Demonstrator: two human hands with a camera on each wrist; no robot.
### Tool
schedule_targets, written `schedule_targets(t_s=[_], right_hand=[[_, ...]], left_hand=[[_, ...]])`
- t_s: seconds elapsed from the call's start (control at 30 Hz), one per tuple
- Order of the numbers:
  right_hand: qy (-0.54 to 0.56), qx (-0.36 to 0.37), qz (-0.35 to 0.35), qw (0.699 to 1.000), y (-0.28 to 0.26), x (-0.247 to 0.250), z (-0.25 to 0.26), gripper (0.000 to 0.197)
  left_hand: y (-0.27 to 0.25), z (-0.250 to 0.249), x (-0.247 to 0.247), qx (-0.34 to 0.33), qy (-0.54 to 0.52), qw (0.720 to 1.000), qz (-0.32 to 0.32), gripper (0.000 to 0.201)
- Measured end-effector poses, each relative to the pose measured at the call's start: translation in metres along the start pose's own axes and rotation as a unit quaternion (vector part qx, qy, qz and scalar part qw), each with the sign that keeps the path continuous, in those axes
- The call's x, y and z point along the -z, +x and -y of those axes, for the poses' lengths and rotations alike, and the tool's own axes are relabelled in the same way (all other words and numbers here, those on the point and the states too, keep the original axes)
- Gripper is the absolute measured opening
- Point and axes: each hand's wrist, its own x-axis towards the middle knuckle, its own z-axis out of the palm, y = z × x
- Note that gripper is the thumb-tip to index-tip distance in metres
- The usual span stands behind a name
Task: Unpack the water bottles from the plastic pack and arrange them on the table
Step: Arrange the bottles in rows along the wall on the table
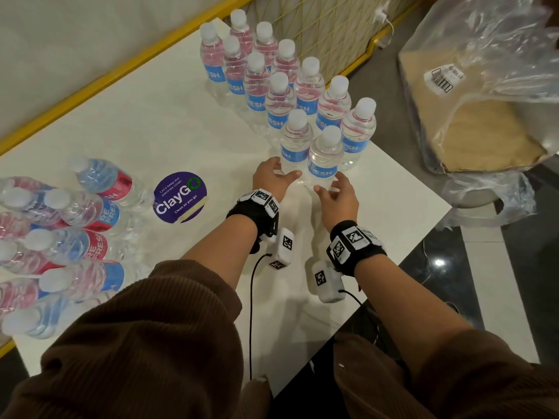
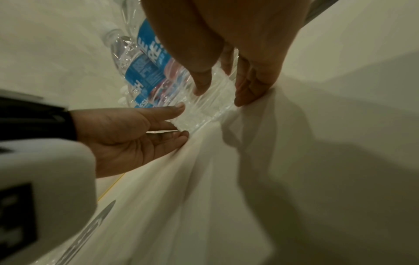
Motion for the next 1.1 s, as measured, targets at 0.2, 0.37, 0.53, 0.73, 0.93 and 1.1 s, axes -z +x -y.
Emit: schedule_targets(t_s=[0.2,0.37,0.53,0.73,0.93,1.1], right_hand=[[0.002,-0.015,-0.021,1.0,0.001,-0.005,0.004,0.054],[0.002,-0.02,-0.029,0.999,0.003,-0.008,0.008,0.054],[-0.003,-0.028,-0.046,0.999,0.005,-0.012,0.012,0.058],[-0.015,-0.045,-0.042,0.998,0.008,-0.013,0.016,0.061],[-0.003,-0.061,-0.05,0.997,0.008,-0.015,0.02,0.061],[-0.002,-0.057,-0.054,0.997,0.006,-0.013,0.02,0.059]], left_hand=[[0.004,-0.007,0.0,0.013,-0.008,1.0,-0.007,0.055],[0.005,-0.009,-0.001,0.015,-0.009,1.0,-0.016,0.053],[0.008,-0.013,-0.002,0.017,-0.001,1.0,-0.015,0.054],[0.011,-0.014,0.0,0.019,0.011,1.0,-0.008,0.057],[0.014,-0.019,-0.001,0.018,0.029,0.999,-0.004,0.055],[0.013,-0.022,-0.002,0.015,0.03,0.999,-0.007,0.053]])
